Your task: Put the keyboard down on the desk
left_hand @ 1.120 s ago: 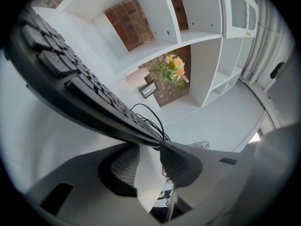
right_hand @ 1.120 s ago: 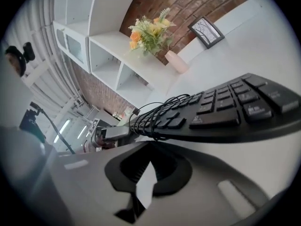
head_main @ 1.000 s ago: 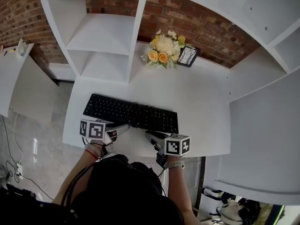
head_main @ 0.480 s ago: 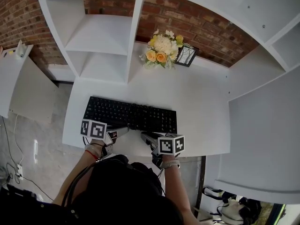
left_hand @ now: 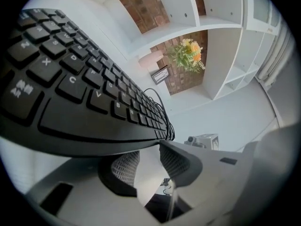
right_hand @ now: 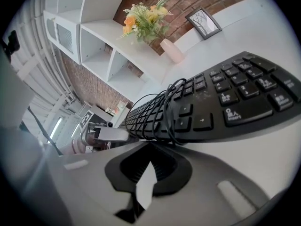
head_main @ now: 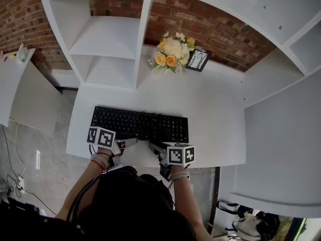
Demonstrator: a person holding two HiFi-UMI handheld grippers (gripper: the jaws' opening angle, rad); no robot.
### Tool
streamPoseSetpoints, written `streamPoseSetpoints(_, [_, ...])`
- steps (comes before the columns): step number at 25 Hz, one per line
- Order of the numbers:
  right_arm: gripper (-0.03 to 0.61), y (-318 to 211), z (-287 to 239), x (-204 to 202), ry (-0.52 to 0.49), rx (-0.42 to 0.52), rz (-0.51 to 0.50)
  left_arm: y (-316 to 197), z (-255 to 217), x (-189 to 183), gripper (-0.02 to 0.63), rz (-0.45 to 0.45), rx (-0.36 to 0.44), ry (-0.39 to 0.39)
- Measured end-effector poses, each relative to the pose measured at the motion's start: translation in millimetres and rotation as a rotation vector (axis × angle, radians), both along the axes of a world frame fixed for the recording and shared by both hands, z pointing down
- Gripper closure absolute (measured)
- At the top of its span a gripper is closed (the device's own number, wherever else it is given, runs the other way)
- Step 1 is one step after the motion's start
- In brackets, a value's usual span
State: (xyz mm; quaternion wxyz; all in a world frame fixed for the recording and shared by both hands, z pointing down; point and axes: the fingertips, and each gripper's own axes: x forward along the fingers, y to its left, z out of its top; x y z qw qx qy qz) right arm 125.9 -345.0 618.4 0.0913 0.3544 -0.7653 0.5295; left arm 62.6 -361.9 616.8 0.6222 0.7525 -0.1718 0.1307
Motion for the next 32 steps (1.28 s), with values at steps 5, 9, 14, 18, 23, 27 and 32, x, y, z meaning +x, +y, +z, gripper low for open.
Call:
streamPoseSetpoints(5, [0.577,1,2,0,-0.001,-0.014,0.011,3,3,-1,0.504,0.024,-0.031,-0.033])
streamPoseSetpoints(9, [0.577,3,4,-2,0.007,-0.024,-0.004,11,7,0,0.506,0.094,-0.009,-0.091])
streamPoseSetpoints(14, [0.577,7,2,-3,-0.005,-0.012,-0.009,20,5,5,0.537,0.136,0.018,-0.099])
streamPoseSetpoints(18, [0.577,7,0,-1,0.003,0.01,-0.011,18,-5,6,0.545,0.13,0.068,-0.082])
streamPoseSetpoints(23, [0.577,3,-14,4,0.016,0.111,0.004,9,-15,-1,0.617,0.05,0.175,-0.1])
streamPoseSetpoints(27, [0.577,-2,-33,16,0.052,0.233,0.05,0,-37,-3,0.623,-0.021,0.312,-0.095])
streamPoseSetpoints(32, [0.577,-2,-60,33,0.118,0.367,0.104,-9,-74,-7,0.623,-0.14,0.525,-0.107])
